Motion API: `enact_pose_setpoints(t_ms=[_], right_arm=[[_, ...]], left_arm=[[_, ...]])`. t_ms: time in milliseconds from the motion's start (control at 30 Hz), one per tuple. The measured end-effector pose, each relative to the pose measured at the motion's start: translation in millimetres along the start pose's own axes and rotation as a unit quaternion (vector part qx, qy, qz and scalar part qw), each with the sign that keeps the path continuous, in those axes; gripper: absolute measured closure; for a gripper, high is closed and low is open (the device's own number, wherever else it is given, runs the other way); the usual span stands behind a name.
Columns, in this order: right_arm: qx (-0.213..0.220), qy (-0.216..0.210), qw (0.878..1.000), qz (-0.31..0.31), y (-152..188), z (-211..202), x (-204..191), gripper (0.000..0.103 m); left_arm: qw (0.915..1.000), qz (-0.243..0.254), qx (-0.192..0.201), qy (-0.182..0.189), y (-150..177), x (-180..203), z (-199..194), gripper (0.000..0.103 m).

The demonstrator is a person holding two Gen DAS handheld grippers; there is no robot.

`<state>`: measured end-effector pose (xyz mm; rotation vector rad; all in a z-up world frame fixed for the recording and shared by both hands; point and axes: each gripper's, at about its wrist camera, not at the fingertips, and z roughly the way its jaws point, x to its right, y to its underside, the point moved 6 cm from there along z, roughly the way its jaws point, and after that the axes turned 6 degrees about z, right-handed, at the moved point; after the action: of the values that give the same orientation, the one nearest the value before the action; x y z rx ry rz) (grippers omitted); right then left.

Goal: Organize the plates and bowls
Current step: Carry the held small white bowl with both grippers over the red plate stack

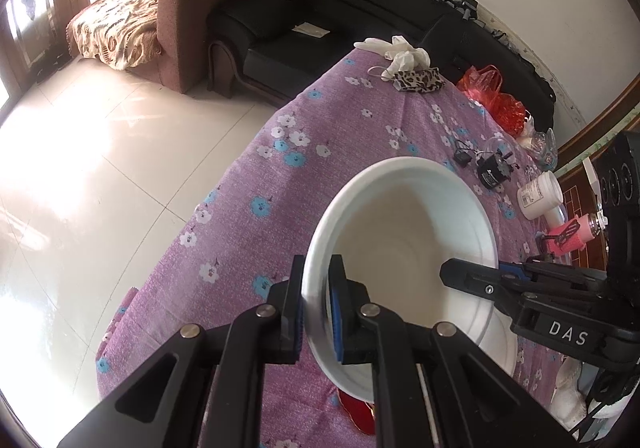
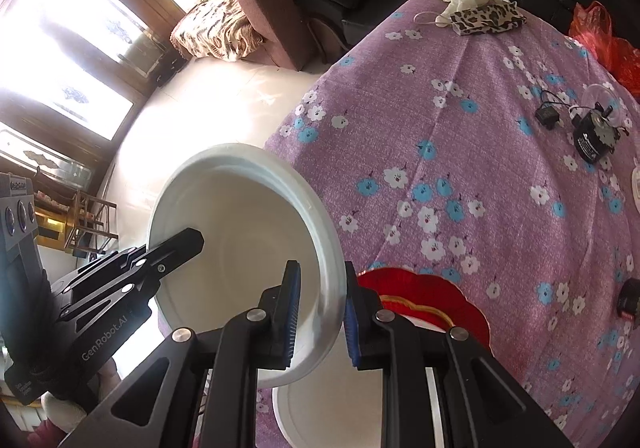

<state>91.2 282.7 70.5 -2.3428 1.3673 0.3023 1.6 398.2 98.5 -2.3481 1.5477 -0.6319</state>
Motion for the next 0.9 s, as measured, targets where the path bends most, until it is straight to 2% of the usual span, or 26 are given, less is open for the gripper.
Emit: enact_pose_setpoints(t_ms=[333, 700, 900], right_arm=[[0.019, -0.020, 1.000, 0.012, 42.6, -35.5, 19.8, 0.081], [0.043, -0.020, 0.998, 0.032, 95.5, -71.2, 52.6, 0.081], [0.042, -0.030, 0.997, 0.050, 125.3, -77.0, 68.1, 0.081]], left_arm=[[0.9999, 0.014, -0.004, 0.006, 28.6, 34.5, -14.6, 0.091], [0.9991, 0.031, -0.018, 0.022, 70.5, 81.9, -25.9, 0.091], [0.9988, 0.033, -0.028, 0.023, 92.6, 96.3, -27.8, 0.091]])
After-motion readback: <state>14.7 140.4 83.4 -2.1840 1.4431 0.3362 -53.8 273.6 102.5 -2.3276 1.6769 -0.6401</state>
